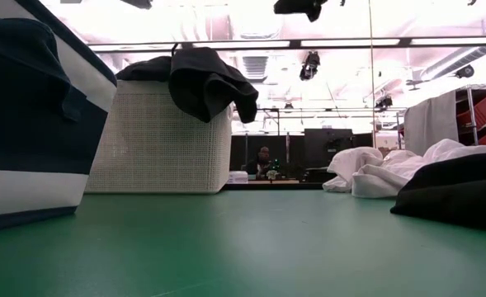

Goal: Sort clothes
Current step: Put the black shorts into the white bin

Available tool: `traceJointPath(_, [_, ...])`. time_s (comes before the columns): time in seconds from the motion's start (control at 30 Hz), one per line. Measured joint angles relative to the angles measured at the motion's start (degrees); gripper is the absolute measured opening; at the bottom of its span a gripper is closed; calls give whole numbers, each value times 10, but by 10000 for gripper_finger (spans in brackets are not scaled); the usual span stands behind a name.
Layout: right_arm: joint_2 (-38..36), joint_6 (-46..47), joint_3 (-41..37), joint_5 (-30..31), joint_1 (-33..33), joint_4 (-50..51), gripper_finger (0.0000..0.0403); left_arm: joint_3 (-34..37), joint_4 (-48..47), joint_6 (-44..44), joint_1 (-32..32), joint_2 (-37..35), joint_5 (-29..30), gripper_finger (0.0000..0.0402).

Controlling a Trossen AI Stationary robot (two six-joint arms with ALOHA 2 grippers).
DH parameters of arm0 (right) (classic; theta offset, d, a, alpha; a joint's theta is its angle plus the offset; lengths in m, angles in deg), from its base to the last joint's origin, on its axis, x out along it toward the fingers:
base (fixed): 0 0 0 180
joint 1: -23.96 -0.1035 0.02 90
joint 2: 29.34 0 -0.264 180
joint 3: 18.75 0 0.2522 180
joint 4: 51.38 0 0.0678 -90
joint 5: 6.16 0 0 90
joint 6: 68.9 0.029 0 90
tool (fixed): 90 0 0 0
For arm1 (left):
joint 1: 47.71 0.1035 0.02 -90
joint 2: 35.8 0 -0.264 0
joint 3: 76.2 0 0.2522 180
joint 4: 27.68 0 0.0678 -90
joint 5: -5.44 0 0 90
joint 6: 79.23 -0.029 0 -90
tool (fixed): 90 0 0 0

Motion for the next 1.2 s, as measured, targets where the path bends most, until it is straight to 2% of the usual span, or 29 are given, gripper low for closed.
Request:
traceJointPath(0.13, [-14, 17, -27, 0, 0, 2, 118, 16, 3, -39, 39, 4, 5, 197])
traceJointPath(0.23, [-18, 29, -37, 0, 0, 1, 154, 32, 73, -106, 82, 8, 8, 221])
traceJointPath(0.37, [-18, 44, -39, 0, -1, 2, 192, 48, 185, -186, 148, 25, -93, 234])
traceJointPath(0.63, [-19, 54, -39, 0, -1, 2, 221, 50, 183, -227, 238, 69, -158, 216])
traceJointPath(0.8, [-19, 58, -39, 0, -1, 2, 217, 50, 152, -242, 268, 84, -161, 191])
traceJointPath(0.9, [-19, 63, -39, 0, -1, 3, 213, 50, 130, -230, 287, 88, -163, 162])
traceJointPath(1.2, [-19, 62, -39, 0, -1, 8, 210, 26, 101, -222, 294, 78, -161, 15])
